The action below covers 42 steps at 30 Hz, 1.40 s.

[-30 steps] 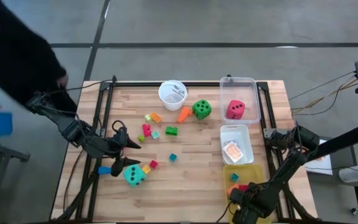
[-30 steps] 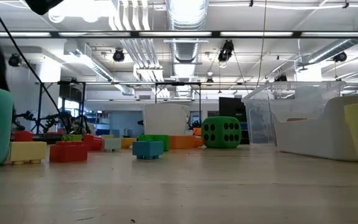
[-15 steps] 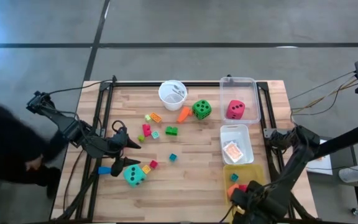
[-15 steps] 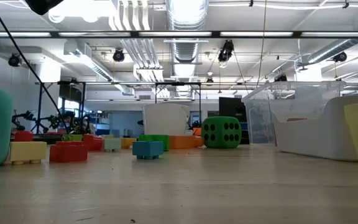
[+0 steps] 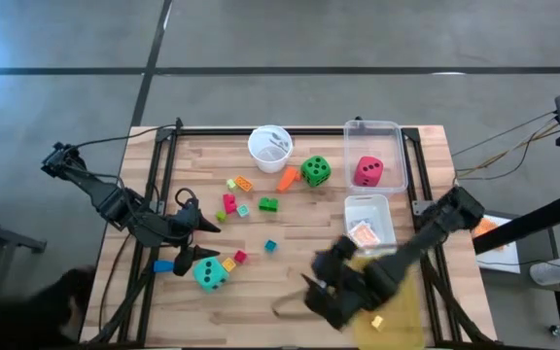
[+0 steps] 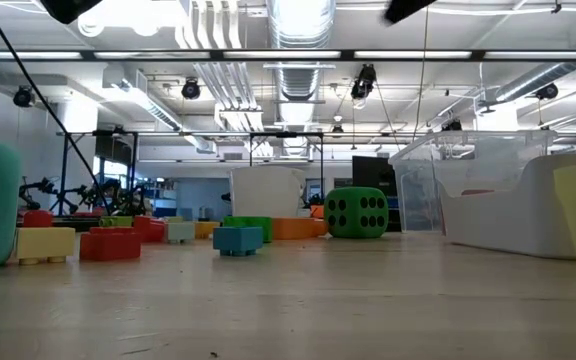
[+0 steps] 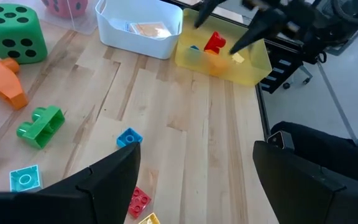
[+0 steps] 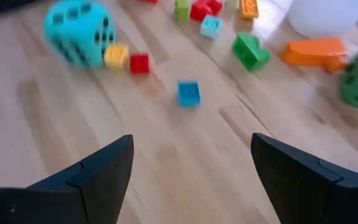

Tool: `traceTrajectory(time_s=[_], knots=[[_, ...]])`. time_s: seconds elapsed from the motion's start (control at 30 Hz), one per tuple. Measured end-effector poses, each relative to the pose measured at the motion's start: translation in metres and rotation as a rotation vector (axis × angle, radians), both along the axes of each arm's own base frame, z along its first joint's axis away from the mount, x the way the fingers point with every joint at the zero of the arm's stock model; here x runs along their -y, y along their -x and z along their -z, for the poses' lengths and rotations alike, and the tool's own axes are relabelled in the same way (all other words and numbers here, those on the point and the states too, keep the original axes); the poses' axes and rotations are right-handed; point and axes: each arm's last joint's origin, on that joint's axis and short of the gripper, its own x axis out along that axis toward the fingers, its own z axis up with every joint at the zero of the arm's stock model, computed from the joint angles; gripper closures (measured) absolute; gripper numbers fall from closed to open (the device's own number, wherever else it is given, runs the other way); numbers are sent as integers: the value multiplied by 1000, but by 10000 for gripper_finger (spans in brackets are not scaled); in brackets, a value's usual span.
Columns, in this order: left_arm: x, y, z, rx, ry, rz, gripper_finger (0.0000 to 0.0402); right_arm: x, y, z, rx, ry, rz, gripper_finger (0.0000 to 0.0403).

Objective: Pick & Place Toys
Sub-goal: Put the blue game piece into the yellow bin

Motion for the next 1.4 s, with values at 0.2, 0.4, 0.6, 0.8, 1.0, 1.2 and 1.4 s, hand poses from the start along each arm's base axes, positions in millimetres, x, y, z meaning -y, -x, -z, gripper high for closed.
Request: traceTrajectory(time_s=[0.2, 0.4, 0.6, 0.8, 1.0, 1.2, 1.4], knots=[[0, 0, 0, 0, 0, 0, 87, 46, -41, 6, 11, -73, -40, 85], [0, 0, 0, 0, 0, 0, 87, 83, -56, 15, -32, -50, -23, 85], [0, 0, 0, 0, 0, 0, 87, 102, -65, 29, -26, -76, -47, 85], [0, 0, 0, 0, 0, -1, 87, 117, -70, 50, 29, -95, -45, 85], [0, 0, 0, 0, 0, -1, 87, 122, -70, 68, 84, -92, -56, 85], [0, 0, 0, 0, 0, -1, 87, 119, -78, 87, 75, -72, -80, 85], [0, 0, 0, 1, 1, -1, 87, 111, -107, 93, 8, -51, -108, 85]])
